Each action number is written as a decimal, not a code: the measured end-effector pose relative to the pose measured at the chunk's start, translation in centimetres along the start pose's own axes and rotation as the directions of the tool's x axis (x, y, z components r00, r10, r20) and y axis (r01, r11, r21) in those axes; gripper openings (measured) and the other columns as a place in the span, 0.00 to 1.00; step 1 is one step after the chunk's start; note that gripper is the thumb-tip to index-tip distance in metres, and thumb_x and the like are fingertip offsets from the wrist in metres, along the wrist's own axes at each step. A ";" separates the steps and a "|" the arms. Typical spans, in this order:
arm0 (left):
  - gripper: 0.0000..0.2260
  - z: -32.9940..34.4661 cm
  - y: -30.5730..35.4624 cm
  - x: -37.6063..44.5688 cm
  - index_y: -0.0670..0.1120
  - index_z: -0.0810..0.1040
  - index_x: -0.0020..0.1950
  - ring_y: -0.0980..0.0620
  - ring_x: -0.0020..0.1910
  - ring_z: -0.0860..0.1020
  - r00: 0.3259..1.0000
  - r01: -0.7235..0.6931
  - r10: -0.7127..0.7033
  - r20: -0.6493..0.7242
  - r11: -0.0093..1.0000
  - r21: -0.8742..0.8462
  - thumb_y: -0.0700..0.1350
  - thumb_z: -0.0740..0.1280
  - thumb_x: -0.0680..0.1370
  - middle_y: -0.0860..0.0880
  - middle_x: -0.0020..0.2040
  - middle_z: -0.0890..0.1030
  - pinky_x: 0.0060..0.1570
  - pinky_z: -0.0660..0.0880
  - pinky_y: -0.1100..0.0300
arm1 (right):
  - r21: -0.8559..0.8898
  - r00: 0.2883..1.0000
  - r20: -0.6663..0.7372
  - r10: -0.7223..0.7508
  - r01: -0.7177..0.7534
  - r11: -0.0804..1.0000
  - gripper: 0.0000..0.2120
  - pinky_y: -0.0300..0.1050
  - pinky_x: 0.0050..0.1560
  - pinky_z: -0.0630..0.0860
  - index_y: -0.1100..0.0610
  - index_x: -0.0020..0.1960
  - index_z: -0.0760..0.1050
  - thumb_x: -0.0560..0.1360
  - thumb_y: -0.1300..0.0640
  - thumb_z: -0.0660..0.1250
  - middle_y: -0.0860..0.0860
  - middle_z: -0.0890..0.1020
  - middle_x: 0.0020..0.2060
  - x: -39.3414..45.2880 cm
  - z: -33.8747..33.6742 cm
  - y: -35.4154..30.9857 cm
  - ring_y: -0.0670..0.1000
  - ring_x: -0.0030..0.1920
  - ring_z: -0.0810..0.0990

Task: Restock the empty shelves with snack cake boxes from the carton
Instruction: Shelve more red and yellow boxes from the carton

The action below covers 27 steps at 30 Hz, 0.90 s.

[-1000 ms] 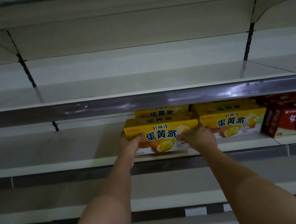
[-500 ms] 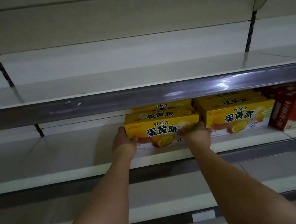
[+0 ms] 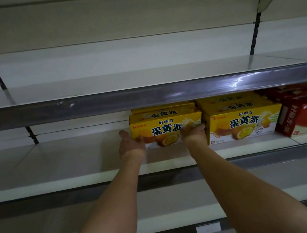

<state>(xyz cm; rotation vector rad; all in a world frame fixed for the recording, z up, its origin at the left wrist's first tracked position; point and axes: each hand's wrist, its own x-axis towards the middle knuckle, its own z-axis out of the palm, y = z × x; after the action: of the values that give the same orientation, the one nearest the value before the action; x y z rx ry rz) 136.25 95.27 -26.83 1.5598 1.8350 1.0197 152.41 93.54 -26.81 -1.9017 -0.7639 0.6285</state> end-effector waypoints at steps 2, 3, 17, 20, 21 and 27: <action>0.19 0.5 0.3 -0.1 0.41 0.60 0.68 0.39 0.55 0.78 1.000 0.017 -0.016 0.015 1.000 -0.011 0.46 0.60 0.81 0.38 0.58 0.78 0.44 0.70 0.54 | -0.011 1.000 0.009 0.007 -0.007 1.000 0.30 0.53 0.65 0.67 0.62 0.74 0.54 0.79 0.49 0.60 0.59 0.67 0.69 0.4 0.1 -0.2 0.60 0.68 0.69; 0.17 0.7 0.4 0.0 0.41 0.61 0.66 0.39 0.53 0.78 1.000 0.015 -0.014 0.026 1.000 -0.015 0.46 0.59 0.81 0.38 0.57 0.78 0.43 0.70 0.54 | -0.026 1.000 0.009 0.007 -0.006 1.000 0.29 0.54 0.65 0.67 0.62 0.74 0.54 0.79 0.49 0.59 0.59 0.67 0.69 0.5 0.2 -0.2 0.60 0.68 0.69; 0.15 1.9 0.7 0.8 0.41 0.66 0.65 0.39 0.59 0.75 0.998 0.031 -0.024 0.056 0.990 -0.134 0.47 0.60 0.81 0.39 0.61 0.76 0.53 0.71 0.51 | -0.037 0.979 0.184 -0.089 0.097 0.995 0.23 0.46 0.51 0.69 0.54 0.70 0.63 0.78 0.49 0.62 0.58 0.74 0.63 1.6 -0.3 0.9 0.60 0.61 0.75; 0.17 1.9 1.1 0.5 0.42 0.66 0.68 0.39 0.61 0.74 0.997 0.046 -0.040 0.067 0.995 -0.088 0.48 0.58 0.82 0.39 0.63 0.75 0.56 0.70 0.50 | -0.049 0.968 0.233 -0.097 0.112 0.993 0.22 0.49 0.57 0.70 0.53 0.69 0.63 0.78 0.48 0.62 0.57 0.74 0.64 1.3 -1.0 0.7 0.59 0.62 0.74; 0.18 1.9 1.3 0.4 0.43 0.65 0.69 0.39 0.62 0.74 0.997 0.043 -0.038 0.068 0.996 -0.074 0.49 0.57 0.82 0.39 0.64 0.75 0.57 0.70 0.50 | -0.052 0.964 0.245 -0.106 0.122 0.991 0.23 0.50 0.59 0.70 0.53 0.69 0.63 0.78 0.48 0.63 0.56 0.74 0.64 1.3 -1.3 0.5 0.59 0.62 0.74; 0.19 1.8 2.3 -2.3 0.46 0.66 0.72 0.41 0.66 0.72 0.992 0.081 -0.080 0.093 0.997 -0.007 0.52 0.53 0.83 0.42 0.69 0.72 0.61 0.69 0.51 | -0.027 0.944 0.311 -0.111 0.125 0.992 0.25 0.53 0.63 0.70 0.52 0.70 0.63 0.76 0.47 0.65 0.53 0.72 0.65 -0.5 -3.1 0.2 0.58 0.64 0.72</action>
<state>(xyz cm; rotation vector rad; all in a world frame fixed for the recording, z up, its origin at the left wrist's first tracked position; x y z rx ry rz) 139.44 93.51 -26.22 1.4885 1.8107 0.9047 154.34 91.26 -25.69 -1.8042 -1.0925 0.8510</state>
